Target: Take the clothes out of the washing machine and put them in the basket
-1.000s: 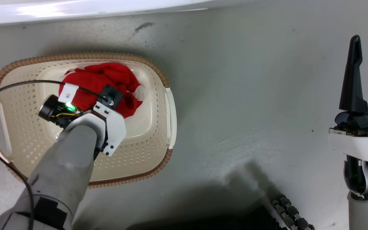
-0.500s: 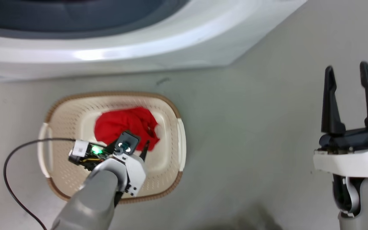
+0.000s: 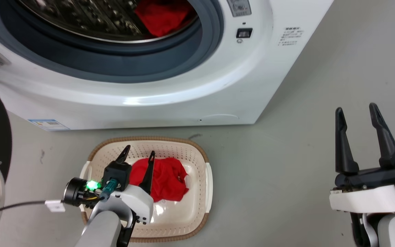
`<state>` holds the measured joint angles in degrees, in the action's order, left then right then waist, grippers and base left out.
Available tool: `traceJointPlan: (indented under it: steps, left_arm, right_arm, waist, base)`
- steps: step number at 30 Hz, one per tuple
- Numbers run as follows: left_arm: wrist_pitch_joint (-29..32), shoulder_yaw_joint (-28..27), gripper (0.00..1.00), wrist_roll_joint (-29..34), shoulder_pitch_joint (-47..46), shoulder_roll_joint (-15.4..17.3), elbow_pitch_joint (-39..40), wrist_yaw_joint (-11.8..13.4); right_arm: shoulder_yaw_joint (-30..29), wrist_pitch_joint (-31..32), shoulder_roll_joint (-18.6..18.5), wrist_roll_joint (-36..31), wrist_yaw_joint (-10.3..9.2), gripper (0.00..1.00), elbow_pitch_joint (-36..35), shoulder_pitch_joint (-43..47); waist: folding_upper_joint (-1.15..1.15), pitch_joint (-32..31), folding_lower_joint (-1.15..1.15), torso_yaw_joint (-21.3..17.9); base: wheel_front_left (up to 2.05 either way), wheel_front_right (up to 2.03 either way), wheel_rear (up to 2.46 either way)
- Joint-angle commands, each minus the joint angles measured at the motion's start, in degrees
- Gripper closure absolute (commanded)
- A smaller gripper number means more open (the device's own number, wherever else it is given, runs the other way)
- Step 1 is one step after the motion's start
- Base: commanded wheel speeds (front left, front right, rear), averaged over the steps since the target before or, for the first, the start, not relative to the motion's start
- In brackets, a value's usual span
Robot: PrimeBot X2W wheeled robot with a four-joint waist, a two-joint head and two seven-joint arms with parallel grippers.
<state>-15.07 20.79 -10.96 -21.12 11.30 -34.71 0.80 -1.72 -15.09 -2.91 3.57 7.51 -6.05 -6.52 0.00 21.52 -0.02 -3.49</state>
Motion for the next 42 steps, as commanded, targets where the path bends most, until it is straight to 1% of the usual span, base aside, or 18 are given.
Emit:
traceJointPlan:
  steps: [1, 6, 10, 12, 14, 16, 21, 26, 29, 33, 36, 42]
  left_arm:
    - [-0.1, -1.3, 0.00, -0.2, 2.5, -0.1, 3.3, 0.9]
    - [-0.1, -5.8, 0.00, 0.7, 7.8, -0.7, 14.1, 3.6]
    - [-0.1, -8.7, 0.00, 1.4, 10.4, -1.4, 20.1, 4.3]
    - [-0.1, -9.7, 0.00, 1.4, 10.6, -1.7, 21.8, 3.6]
    - [-0.1, -10.1, 0.00, 1.9, 10.1, -1.4, 22.6, 3.3]
    - [-0.1, -10.8, 0.00, 2.1, 9.0, -1.1, 23.6, 2.5]
    - [-0.1, -12.5, 0.00, 2.6, 3.1, -0.2, 23.4, 0.7]
    - [-0.1, -13.1, 0.00, 2.5, -6.4, 0.8, 18.6, -0.8]
    - [0.8, -13.1, 0.00, 2.8, -12.6, 1.7, 14.1, -1.4]
    - [2.8, -12.7, 0.00, 3.4, -21.3, 2.9, 8.1, -2.2]
    - [4.4, -12.4, 0.00, 3.7, -27.7, 4.1, 2.7, -3.3]
    - [9.2, -11.4, 0.00, 4.1, -41.1, 5.8, -7.3, -4.8]
  right_arm:
    - [0.0, -0.1, 0.1, -0.3, -0.05, 0.00, 0.2, 1.1]
    - [0.2, -0.1, 0.1, -0.3, -0.05, 0.00, 0.4, 2.5]
    - [0.3, -0.1, 0.1, -0.2, -0.04, 0.00, 0.7, 3.4]
    - [0.6, -0.1, 0.1, -0.2, -0.05, 0.00, 0.7, 3.6]
    - [0.8, -0.1, 0.1, -0.1, -0.04, 0.00, 0.7, 3.6]
    - [1.0, -0.1, 0.1, 0.0, -0.05, 0.00, 0.5, 3.4]
    - [1.0, -0.1, 0.1, 0.3, -0.04, 0.00, 0.1, 2.4]
    - [1.3, -0.1, 0.1, 0.8, -0.04, 0.00, -0.3, 0.5]
    - [1.1, -0.1, 0.1, 1.4, -0.04, 0.00, -0.6, -1.0]
    - [1.3, -0.1, 0.1, 2.6, -0.05, 0.00, -0.8, -3.2]
    - [1.3, -0.1, 0.1, 3.3, -0.04, 0.00, -0.9, -4.6]
    - [1.4, -0.1, 0.1, 5.3, -0.04, 0.00, -1.4, -7.2]
  waist:
    - [0.00, -2.9, 0.02, 1.0]
    - [0.00, -5.5, 0.02, 1.1]
    - [0.00, -7.2, 0.02, 1.2]
    - [0.00, -7.6, 0.02, 1.1]
    - [0.00, -7.7, 0.02, 0.9]
    - [0.00, -7.7, 0.02, 0.5]
    - [0.00, -6.1, 0.02, -0.6]
    - [0.00, -2.5, 0.02, -2.5]
    - [0.00, 0.4, 0.02, -3.9]
    - [0.00, 4.6, 0.02, -6.2]
    - [0.00, 7.8, 0.02, -7.8]
    - [0.00, 13.7, 0.02, -10.7]
  base:
    - [0.00, 0.00, 0.00]
    - [0.00, 0.00, 0.00]
    - [0.00, 0.00, 0.00]
    - [0.00, 0.00, 0.00]
    - [0.00, 0.00, 0.00]
    - [0.00, 0.00, 0.00]
    - [0.00, 0.00, 0.00]
    - [0.00, 0.00, 0.00]
    - [0.00, 0.00, 0.00]
    - [0.00, 0.00, 0.00]
    - [0.00, 0.00, 0.00]
    - [0.00, 0.00, 0.00]
